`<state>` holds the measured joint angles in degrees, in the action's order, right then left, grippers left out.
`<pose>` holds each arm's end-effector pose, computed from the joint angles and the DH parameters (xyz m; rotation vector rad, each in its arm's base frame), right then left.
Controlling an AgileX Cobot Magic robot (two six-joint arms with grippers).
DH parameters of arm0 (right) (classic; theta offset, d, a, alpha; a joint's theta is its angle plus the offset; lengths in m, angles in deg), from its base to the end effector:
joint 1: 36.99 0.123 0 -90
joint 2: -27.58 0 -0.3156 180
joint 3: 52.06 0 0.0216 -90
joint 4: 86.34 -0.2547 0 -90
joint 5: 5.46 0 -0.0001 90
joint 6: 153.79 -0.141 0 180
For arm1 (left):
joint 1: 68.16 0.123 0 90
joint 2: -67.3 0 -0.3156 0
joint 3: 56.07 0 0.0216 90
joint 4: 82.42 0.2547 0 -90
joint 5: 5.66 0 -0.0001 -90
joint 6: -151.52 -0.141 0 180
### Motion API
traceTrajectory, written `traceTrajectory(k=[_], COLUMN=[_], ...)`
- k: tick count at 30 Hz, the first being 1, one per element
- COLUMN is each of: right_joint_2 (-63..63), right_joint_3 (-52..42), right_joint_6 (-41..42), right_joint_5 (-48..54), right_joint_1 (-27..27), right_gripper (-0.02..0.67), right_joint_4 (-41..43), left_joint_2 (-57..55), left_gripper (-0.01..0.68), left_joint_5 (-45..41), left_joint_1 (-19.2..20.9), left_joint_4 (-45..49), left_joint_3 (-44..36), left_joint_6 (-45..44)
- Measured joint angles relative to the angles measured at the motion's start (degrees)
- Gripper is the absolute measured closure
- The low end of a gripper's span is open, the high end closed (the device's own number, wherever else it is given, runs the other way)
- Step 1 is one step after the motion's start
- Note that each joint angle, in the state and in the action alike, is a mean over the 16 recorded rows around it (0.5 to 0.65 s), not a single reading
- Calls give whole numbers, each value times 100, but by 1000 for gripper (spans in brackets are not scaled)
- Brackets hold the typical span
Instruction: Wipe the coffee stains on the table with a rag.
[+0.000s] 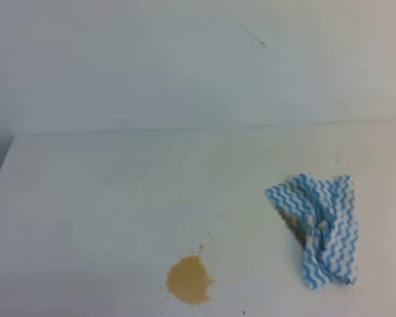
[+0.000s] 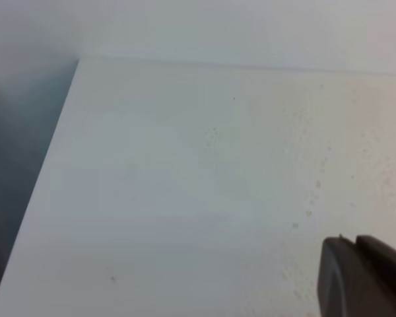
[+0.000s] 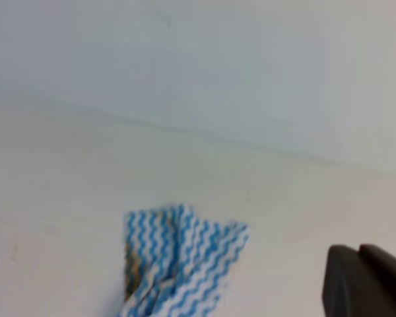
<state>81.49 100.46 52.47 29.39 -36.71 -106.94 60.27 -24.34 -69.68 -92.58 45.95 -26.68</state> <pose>0.1882 0.0293 0.3802 -0.2920 1.9688 0.1027 0.0753 -0.0100 0.1725 -0.1161 1.8059 -0.2120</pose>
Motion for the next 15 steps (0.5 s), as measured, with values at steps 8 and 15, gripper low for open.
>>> traceTrajectory(k=[8, 15], right_joint_2=[2528, 4219], right_joint_3=[347, 884], right_joint_6=[959, 961], right_joint_5=[-34, -228], right_joint_1=[289, 854], right_gripper=[646, 628], right_joint_4=[-906, -703], left_joint_2=[0, 0], left_gripper=[677, 677], left_joint_5=[0, 0], left_joint_1=[0, 0], left_joint_4=[0, 0], left_joint_3=[0, 0], left_joint_6=[6, 10])
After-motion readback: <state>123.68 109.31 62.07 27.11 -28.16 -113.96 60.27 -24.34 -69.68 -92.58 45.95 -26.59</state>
